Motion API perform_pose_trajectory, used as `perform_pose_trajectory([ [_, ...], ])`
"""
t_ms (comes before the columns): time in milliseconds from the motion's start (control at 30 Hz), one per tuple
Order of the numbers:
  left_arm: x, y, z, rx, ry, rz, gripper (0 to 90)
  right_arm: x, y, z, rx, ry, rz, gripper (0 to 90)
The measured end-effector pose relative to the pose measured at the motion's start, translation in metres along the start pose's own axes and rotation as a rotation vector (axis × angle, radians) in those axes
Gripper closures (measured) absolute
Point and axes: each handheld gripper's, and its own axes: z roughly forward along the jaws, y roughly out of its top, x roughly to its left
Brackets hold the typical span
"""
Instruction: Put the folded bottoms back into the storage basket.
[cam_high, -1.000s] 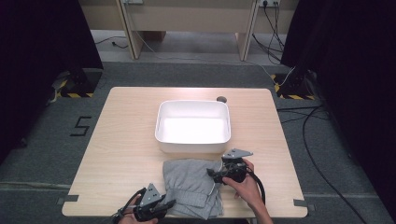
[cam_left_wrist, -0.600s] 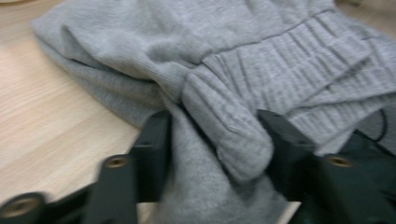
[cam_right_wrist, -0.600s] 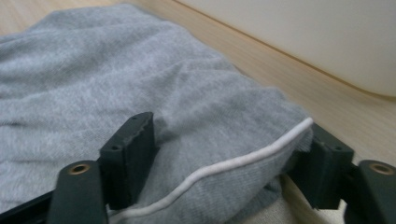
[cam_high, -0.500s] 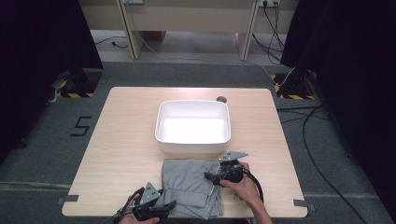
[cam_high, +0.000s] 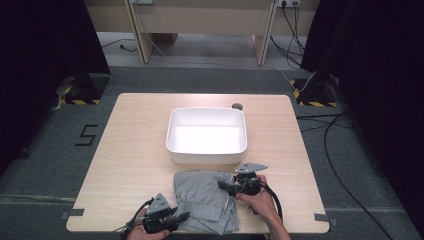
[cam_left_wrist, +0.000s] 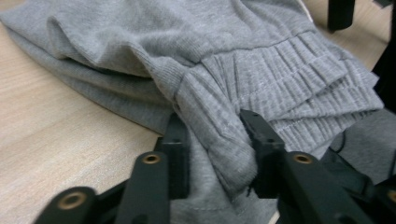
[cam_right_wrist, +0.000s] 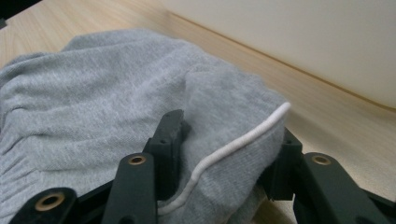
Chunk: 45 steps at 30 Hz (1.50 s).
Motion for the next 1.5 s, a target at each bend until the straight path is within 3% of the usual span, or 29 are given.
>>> perform_pose_trajectory([
  [67,-0.004,0.001,-0.001,0.006,0.019,0.046,68.1,0.003,0.001,-0.003,-0.025,-0.026,-0.026,63.3],
  [267,-0.007,0.003,-0.004,0.000,0.003,0.053,70.5,0.009,0.004,-0.009,-0.070,-0.047,-0.063,68.0],
  [433,-0.013,0.008,-0.012,-0.017,-0.025,0.060,72.7,0.019,0.011,-0.018,-0.117,-0.046,-0.103,69.9],
  [633,-0.017,0.012,-0.016,-0.027,-0.036,0.072,73.1,0.026,0.016,-0.026,-0.152,-0.030,-0.115,71.0],
  [867,-0.020,0.027,-0.030,-0.065,-0.051,0.098,73.2,0.038,0.031,-0.050,-0.239,-0.038,-0.149,72.0],
  [1100,-0.024,0.040,-0.042,-0.100,-0.064,0.106,73.1,0.042,0.039,-0.065,-0.311,-0.022,-0.145,72.0],
  [1367,-0.032,0.061,-0.058,-0.139,-0.070,0.168,73.2,0.050,0.053,-0.082,-0.377,-0.013,-0.166,72.2],
  [1500,-0.034,0.070,-0.063,-0.156,-0.072,0.177,73.1,0.050,0.059,-0.088,-0.400,-0.009,-0.157,72.3],
])
